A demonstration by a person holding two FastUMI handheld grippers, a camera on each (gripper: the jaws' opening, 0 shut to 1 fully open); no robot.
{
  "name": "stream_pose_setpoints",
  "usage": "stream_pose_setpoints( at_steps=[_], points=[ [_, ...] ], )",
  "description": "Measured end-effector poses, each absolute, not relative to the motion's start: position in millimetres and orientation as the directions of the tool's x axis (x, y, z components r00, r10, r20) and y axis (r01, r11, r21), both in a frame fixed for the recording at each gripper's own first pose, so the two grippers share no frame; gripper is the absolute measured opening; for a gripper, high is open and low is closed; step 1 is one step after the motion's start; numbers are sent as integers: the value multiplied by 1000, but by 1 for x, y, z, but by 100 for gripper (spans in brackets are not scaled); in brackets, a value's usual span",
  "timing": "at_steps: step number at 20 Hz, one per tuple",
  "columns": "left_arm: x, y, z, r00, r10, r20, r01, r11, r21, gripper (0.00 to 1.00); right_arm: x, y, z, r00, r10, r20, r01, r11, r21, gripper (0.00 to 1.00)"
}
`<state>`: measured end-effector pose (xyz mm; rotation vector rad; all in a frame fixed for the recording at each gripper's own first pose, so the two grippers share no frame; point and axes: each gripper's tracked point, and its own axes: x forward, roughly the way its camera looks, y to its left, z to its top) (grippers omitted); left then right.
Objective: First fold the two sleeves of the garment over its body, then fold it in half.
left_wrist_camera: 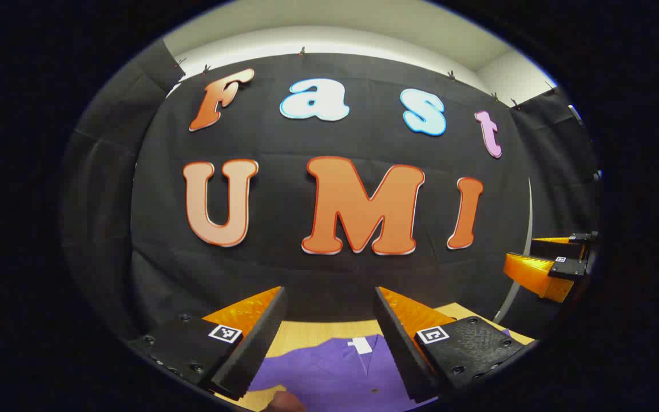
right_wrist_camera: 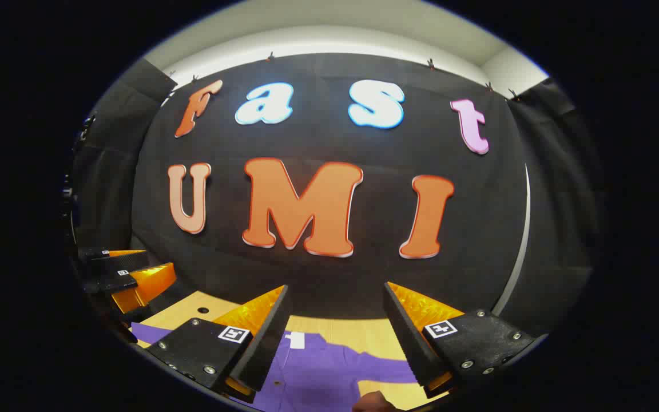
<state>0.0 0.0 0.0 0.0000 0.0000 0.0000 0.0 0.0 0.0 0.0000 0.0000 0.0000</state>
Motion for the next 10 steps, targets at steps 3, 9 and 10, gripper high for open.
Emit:
stream_pose_setpoints(
  at_steps=[3,9,10],
  points=[
    [-5,-6,4,1000,7,31,-7,1000,14,95,-1,1,-12,999,28,-16,-28,1000,6,95],
    [-16,-9,14,995,17,97,-18,1000,12,95,-3,-6,-22,999,28,-31,-27,999,17,95],
    [-15,-9,14,995,17,103,-18,1000,3,94,-3,-5,-19,999,27,-21,-27,999,18,95]
  ],
)
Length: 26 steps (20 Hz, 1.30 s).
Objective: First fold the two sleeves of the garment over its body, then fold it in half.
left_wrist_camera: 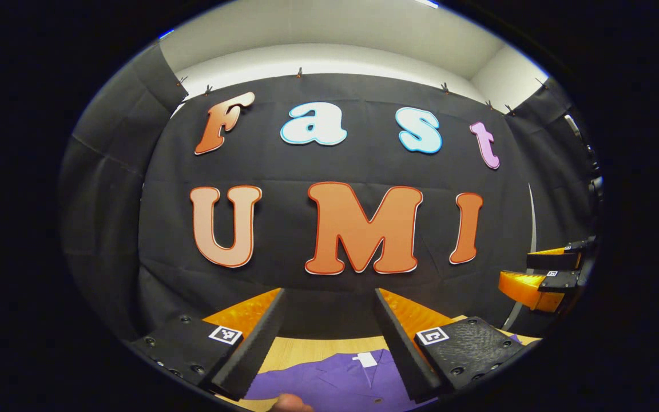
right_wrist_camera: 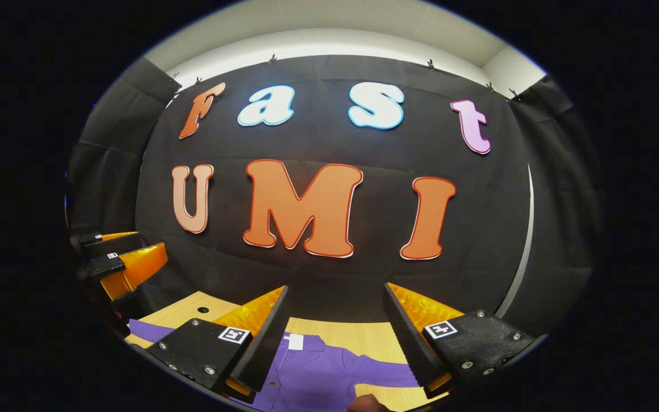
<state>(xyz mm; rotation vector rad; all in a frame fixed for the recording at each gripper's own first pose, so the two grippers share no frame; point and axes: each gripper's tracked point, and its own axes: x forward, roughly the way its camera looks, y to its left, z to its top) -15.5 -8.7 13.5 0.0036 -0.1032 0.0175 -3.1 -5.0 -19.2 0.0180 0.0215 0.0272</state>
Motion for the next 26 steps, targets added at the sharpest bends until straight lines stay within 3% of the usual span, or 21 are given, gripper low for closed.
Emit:
stream_pose_setpoints(
  at_steps=[3,4,14,25,26],
  points=[
    [-16,-10,14,994,22,103,-21,1000,-10,95,-5,-4,-10,999,41,15,-42,999,19,95],
    [-16,-13,10,995,18,95,-18,1000,-7,94,-5,-7,-10,999,35,23,-35,999,10,100],
    [-21,-21,5,989,62,132,-65,998,21,95,6,-44,-45,1000,-10,-19,10,1000,5,95],
    [1,-56,4,990,63,126,-72,995,68,95,27,-166,-106,972,-199,-129,208,977,56,95],
    [2,-58,3,990,62,124,-71,995,69,94,25,-180,-115,964,-222,-146,231,971,53,100]
  ],
)
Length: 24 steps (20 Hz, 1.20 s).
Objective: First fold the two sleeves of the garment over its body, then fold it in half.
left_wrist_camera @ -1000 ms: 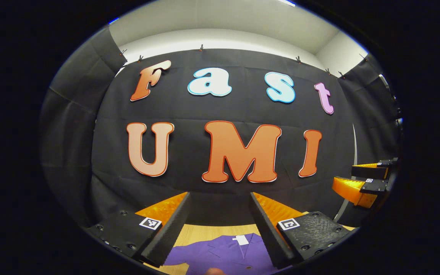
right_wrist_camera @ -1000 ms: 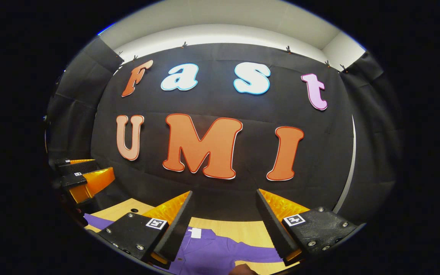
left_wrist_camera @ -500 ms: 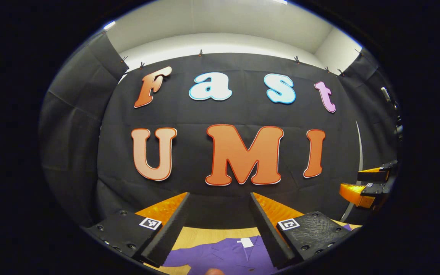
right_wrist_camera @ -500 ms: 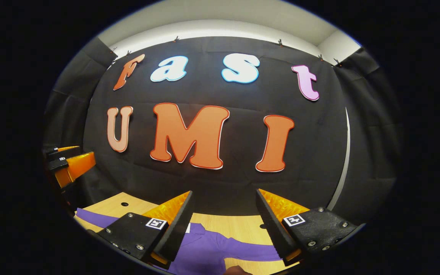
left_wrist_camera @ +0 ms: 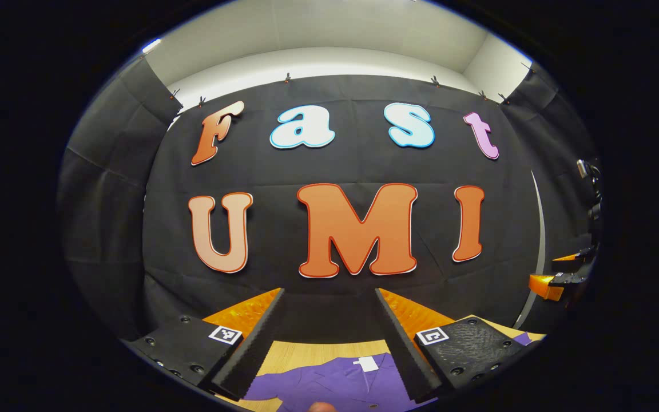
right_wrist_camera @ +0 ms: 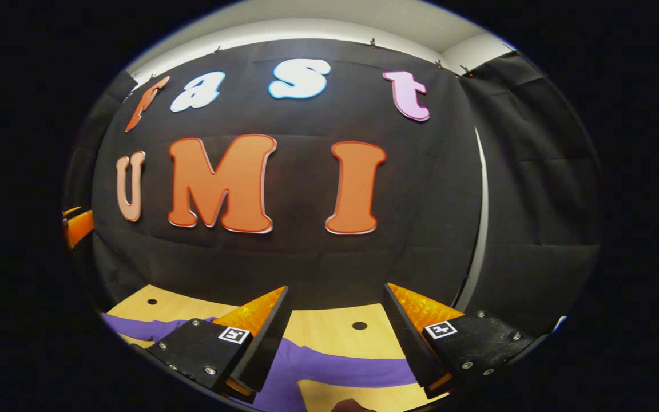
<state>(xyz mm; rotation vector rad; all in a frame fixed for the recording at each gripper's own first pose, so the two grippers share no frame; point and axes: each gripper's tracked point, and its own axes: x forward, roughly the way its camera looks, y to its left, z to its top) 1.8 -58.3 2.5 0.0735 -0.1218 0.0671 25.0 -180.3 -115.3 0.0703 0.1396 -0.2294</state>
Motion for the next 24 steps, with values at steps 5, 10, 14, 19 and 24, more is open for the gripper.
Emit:
stream_pose_setpoints(
  at_steps=[5,10,14,19,24],
  points=[
    [8,-69,3,991,67,119,-77,994,83,94,20,-242,-151,919,-328,-220,337,941,5,95],
    [6,-74,4,990,75,122,-87,991,97,94,13,-286,-186,869,-382,-315,386,921,-54,95],
    [3,-73,0,990,87,110,-99,989,107,94,7,-324,-234,789,-422,-446,426,899,-97,96],
    [-3,-71,-5,990,111,83,-121,984,128,94,12,-339,-299,687,-352,-636,431,902,-34,96],
    [-9,-72,-10,988,142,66,-151,976,158,94,10,-337,-364,544,-191,-817,455,885,96,96]
  ],
)
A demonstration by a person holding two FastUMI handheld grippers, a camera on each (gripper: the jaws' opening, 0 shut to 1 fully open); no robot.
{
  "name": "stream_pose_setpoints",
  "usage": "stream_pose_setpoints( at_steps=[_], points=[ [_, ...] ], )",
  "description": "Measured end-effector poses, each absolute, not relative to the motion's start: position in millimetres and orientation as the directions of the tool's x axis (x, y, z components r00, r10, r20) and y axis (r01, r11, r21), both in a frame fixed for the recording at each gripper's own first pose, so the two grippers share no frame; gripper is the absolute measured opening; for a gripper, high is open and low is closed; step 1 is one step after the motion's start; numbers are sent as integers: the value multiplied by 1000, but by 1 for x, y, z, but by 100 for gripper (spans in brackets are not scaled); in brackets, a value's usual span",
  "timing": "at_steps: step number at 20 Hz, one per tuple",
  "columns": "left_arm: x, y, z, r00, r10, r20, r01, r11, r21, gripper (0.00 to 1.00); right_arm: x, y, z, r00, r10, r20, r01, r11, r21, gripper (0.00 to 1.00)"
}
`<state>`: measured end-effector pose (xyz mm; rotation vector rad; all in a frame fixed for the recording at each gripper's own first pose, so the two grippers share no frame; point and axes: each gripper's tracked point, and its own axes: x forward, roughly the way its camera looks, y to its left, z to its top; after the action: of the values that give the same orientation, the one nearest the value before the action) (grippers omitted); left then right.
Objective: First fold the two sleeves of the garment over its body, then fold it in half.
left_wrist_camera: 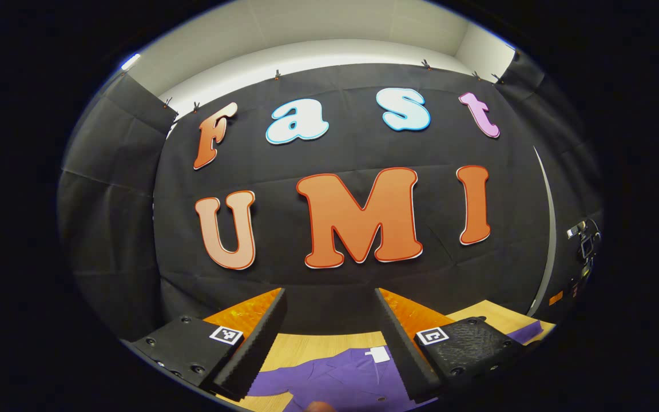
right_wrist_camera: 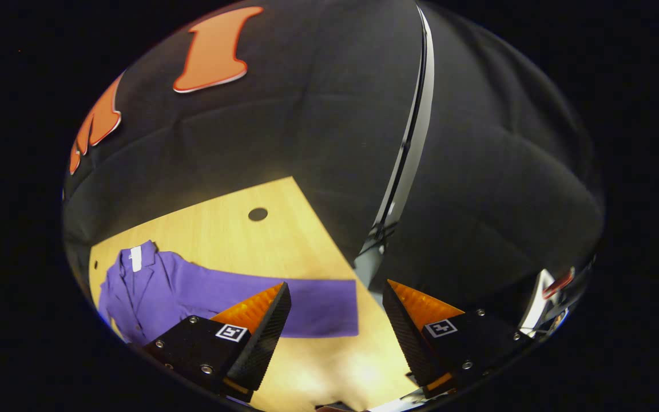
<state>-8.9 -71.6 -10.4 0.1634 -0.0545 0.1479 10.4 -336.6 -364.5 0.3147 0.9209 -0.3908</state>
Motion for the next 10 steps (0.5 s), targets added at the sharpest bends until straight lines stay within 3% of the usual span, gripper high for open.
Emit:
stream_pose_setpoints(
  at_steps=[10],
  points=[
    [-19,-73,-30,972,236,-3,-230,952,202,94,8,-348,-442,303,6,-953,454,878,149,97]
  ],
)
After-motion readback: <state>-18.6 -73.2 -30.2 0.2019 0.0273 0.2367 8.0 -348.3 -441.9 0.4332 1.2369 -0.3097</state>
